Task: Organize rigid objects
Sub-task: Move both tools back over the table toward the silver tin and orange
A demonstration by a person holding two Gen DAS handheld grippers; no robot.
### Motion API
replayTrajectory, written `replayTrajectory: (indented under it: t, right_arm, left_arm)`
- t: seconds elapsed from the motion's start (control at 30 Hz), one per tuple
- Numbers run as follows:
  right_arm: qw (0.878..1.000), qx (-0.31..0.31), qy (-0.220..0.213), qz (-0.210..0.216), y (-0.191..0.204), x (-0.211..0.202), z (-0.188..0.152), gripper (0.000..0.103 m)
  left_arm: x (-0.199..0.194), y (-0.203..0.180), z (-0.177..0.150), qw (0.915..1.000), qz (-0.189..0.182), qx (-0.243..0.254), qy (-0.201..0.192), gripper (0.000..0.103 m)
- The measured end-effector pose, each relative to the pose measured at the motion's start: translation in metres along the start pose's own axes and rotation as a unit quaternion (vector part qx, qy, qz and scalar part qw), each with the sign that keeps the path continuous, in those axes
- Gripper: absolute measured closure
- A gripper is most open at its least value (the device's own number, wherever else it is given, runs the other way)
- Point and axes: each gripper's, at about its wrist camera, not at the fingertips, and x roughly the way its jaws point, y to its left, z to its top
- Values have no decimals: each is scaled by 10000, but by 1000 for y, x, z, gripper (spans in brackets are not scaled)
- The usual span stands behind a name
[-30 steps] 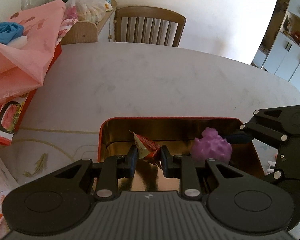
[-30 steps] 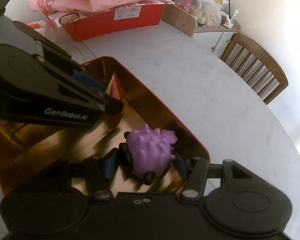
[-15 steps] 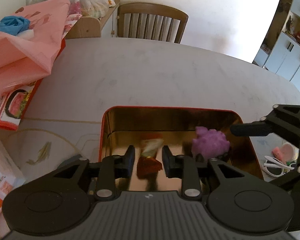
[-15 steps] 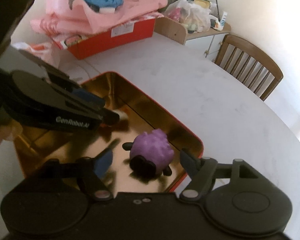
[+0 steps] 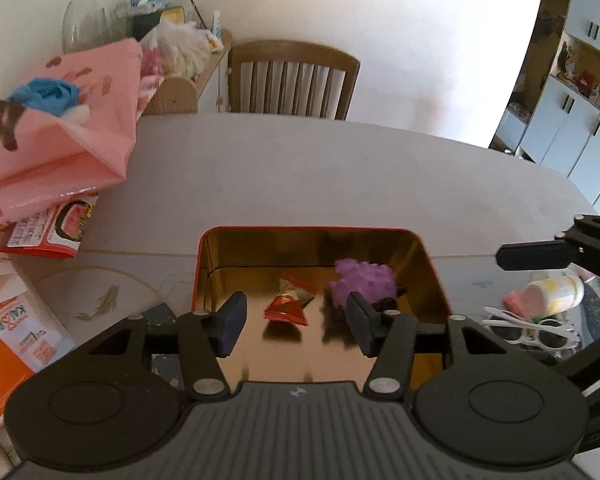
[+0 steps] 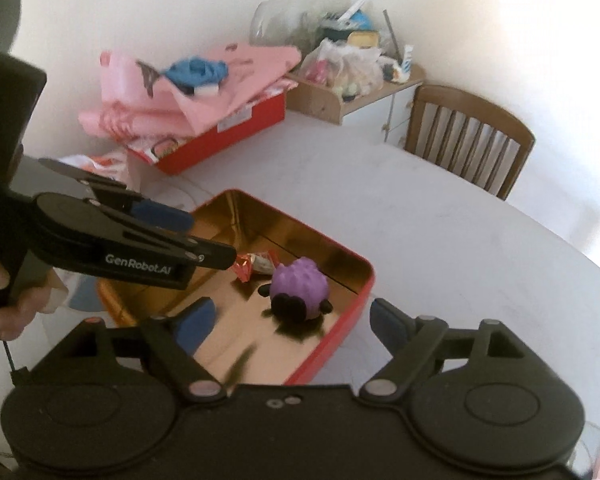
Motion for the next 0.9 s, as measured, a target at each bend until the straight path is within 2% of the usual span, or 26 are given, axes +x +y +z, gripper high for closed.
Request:
replayTrajectory:
  t: [0.17,0.27,0.43,0.5,0.57,0.7,0.9]
  right_arm:
    - [9995,242,-196,-60,-8,-35,-11,12]
    - [9988,376,-296,-107,-15,-58,-22,7]
    - [9968,658,-415,-185,-29,-92,-40,2]
    - [9956,772,-472,-245,-37,-106,-49,2]
    - [9943,887,-514,-305,-45,-118,-59,1]
    - [9910,1097,-621,-454,-64,-143,-79,0]
    - [9848,1401,-703,-744,-98,-172,-110,0]
  left_arm:
    - [-23,-19,-2,9998,-98,55,-189,49]
    - [-36,-34,-5,9994,-209,107,-265,42]
    - [-53,-63,-11,9985,-386,179,-334,40]
    - [-58,-73,-13,9983,-419,208,-350,39]
    - [-63,-84,-15,9980,-465,202,-370,34]
    - [-71,-107,-18,9973,-532,263,-444,32]
    - [-74,-137,-22,9970,-553,256,-485,25]
